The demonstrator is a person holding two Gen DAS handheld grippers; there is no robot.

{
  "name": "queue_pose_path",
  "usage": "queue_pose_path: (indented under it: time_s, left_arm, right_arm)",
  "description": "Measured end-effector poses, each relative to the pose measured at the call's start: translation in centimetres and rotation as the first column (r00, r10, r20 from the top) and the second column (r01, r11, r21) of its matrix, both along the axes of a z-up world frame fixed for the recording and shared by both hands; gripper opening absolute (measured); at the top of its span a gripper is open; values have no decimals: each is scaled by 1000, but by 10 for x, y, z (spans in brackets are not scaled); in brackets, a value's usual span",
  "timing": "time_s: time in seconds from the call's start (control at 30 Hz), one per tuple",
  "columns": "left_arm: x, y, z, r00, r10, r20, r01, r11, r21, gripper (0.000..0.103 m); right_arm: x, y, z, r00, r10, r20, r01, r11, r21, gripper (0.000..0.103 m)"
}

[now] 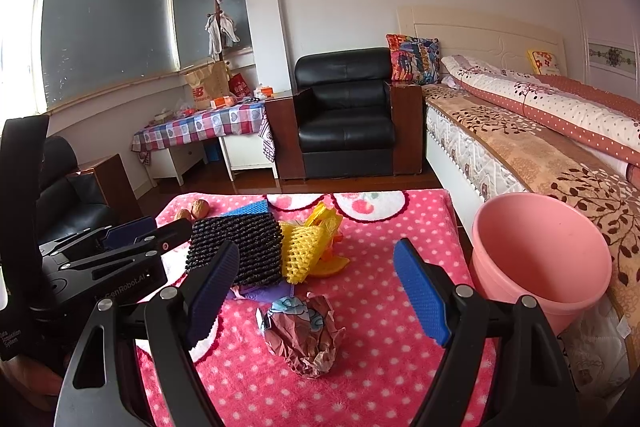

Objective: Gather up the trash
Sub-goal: 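Move both open grippers toward the trash pile on the table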

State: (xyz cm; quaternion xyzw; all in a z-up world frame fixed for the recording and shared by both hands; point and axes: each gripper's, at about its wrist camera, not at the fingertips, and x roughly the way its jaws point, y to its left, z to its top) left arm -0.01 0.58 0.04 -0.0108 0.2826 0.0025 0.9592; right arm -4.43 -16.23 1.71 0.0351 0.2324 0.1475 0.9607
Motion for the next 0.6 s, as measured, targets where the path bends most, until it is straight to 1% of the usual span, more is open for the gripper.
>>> queue_pose_path:
  time_s: [0.27, 0.6]
  left_arm:
    - [0, 1, 1, 1000, -2, -1, 2, 1000, -3, 47]
    - [-1, 14, 4, 1000, -4, 10, 4, 999, -41, 47]
  right_arm:
    - [-3, 0, 2, 1000, -3, 8, 3, 1000, 2, 78]
    - [-7, -5, 7, 999, -21, 29, 21, 1000, -7, 77]
